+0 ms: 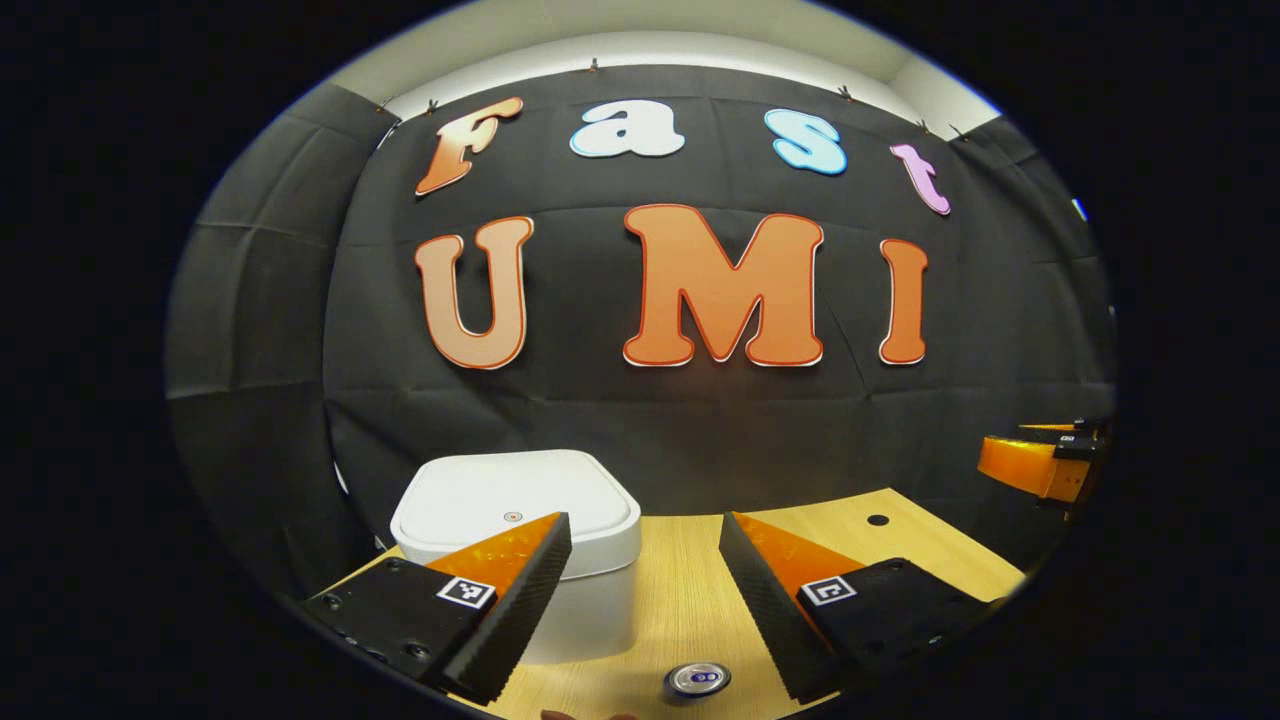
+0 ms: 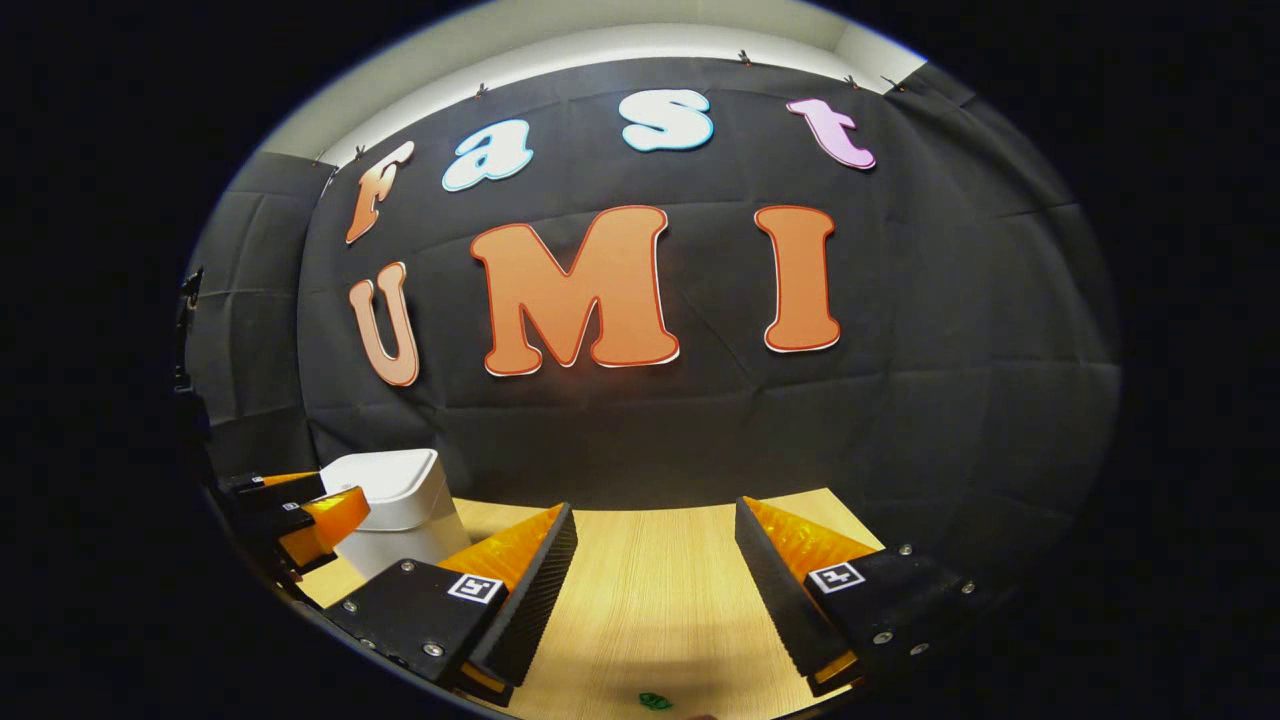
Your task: Press the lid of the desktop garbage bin to open it, pick up the crumpled paper on the desktop and throw it into the bin, then pick up the pop can on the desktop and drop it into the bin, and finally close the garbage bin lid.
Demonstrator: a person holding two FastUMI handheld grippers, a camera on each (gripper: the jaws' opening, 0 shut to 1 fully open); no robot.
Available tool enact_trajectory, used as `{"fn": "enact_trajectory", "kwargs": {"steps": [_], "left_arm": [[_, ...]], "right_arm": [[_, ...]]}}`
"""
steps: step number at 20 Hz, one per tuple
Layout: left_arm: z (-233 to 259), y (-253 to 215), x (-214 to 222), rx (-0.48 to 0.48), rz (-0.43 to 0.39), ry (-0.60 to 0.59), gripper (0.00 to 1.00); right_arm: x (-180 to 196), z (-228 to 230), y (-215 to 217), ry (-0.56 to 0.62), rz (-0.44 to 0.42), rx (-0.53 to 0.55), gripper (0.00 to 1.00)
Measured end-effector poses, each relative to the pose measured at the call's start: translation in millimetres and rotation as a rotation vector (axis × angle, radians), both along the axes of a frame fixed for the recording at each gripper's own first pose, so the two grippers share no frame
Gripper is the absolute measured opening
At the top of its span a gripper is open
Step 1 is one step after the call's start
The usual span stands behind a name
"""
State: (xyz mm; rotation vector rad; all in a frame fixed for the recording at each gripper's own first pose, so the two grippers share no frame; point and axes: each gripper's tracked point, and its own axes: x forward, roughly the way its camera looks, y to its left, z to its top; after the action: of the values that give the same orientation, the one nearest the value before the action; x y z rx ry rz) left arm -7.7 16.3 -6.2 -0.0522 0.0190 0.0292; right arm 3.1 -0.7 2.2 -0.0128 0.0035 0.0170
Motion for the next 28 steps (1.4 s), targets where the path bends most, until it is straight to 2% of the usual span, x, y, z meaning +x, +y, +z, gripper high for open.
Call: {"fn": "enact_trajectory", "kwargs": {"steps": [10,28], "left_arm": [[-11.8,-3.5,-9.4,-0.035,0.005,0.040,0.95],[-18.9,-1.2,-6.1,-0.017,0.020,0.074,0.95]], "right_arm": [[0.1,-6.4,-9.5,0.024,0.015,-0.003,0.95],[3.8,-10.7,-22.8,0.043,0.028,0.050,0.95]]}}
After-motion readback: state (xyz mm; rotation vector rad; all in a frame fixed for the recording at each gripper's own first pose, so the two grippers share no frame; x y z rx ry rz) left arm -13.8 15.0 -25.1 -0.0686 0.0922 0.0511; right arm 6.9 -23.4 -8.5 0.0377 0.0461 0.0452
